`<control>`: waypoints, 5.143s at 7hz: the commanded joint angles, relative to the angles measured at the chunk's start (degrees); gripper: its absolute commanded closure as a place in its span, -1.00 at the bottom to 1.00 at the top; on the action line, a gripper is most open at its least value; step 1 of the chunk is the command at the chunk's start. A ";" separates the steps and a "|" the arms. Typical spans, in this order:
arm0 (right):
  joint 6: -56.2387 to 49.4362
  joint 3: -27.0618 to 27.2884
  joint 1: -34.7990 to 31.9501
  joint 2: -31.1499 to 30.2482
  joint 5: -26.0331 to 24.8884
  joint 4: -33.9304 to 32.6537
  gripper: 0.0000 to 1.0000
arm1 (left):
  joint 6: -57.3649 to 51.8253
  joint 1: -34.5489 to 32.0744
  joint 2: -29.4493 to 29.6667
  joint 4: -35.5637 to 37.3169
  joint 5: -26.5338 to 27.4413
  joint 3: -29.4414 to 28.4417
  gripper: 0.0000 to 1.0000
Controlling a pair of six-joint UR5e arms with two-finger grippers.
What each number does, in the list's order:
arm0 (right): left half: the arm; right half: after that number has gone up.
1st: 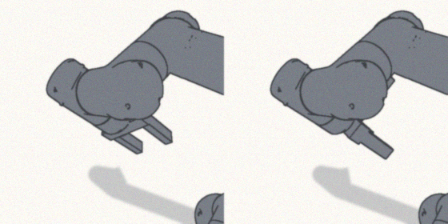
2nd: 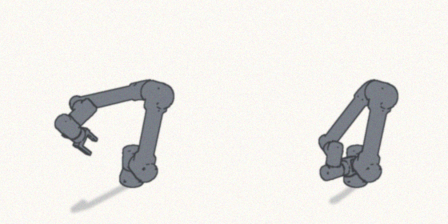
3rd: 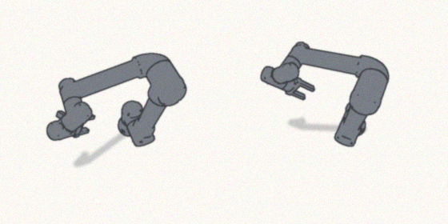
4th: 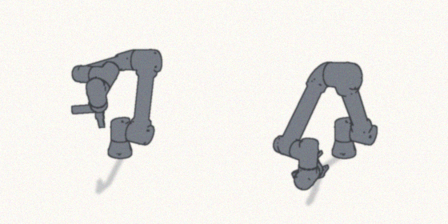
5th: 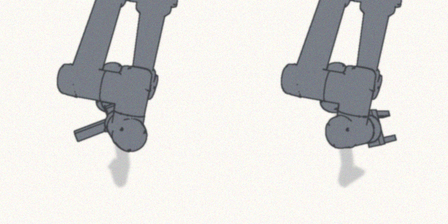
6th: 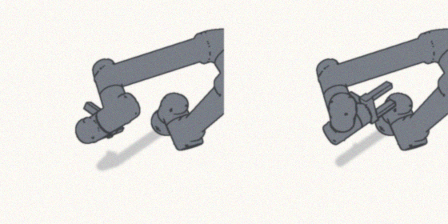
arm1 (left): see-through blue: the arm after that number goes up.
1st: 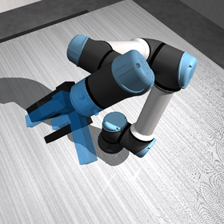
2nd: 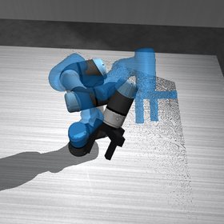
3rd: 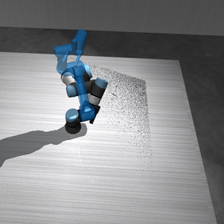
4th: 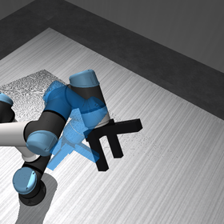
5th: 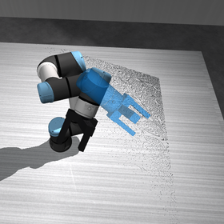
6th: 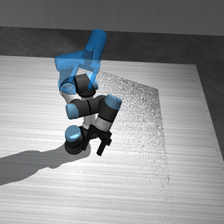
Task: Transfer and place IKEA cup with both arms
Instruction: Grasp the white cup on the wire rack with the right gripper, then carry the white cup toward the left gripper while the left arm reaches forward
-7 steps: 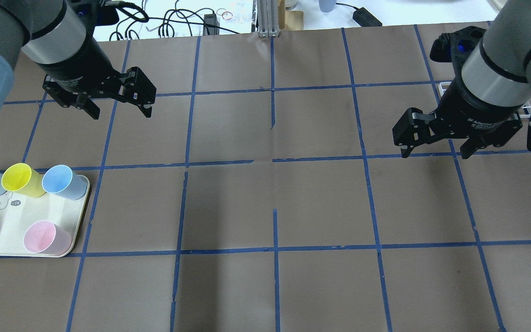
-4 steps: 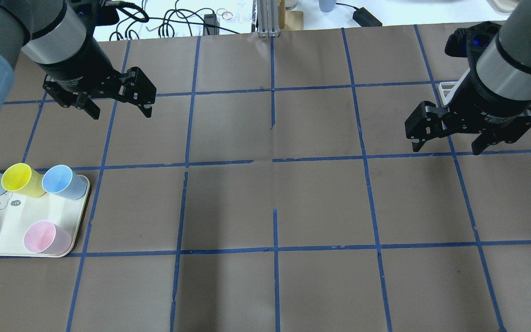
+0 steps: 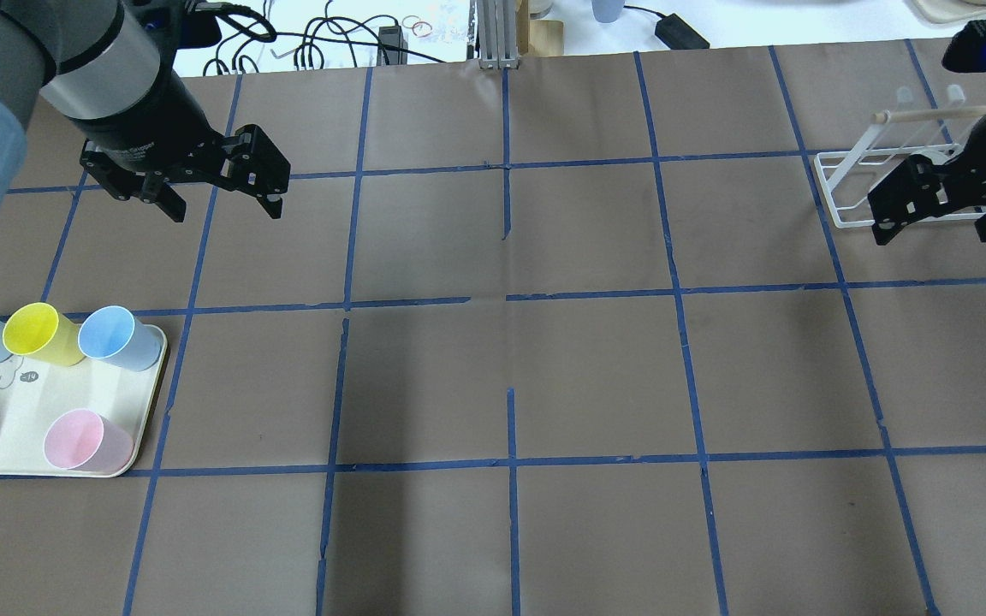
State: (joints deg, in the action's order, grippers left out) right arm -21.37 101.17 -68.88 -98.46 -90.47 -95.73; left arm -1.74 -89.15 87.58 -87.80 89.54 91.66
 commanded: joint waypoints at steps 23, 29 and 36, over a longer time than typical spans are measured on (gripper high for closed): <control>-25.39 -4.48 7.97 29.12 6.27 -33.21 0.59 | -0.02 0.12 0.05 0.00 0.11 0.19 -1.00; -25.30 -6.15 7.97 23.85 5.22 -30.32 0.70 | -0.36 0.30 0.31 0.26 -0.07 0.01 -1.00; -13.16 -5.89 3.69 7.87 3.99 -6.63 0.78 | -0.81 1.61 -2.59 -3.59 -18.82 1.24 -1.00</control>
State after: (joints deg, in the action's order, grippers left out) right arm -41.43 95.22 -62.64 -86.95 -86.63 -109.34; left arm -2.58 -88.01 85.82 -89.64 76.38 92.33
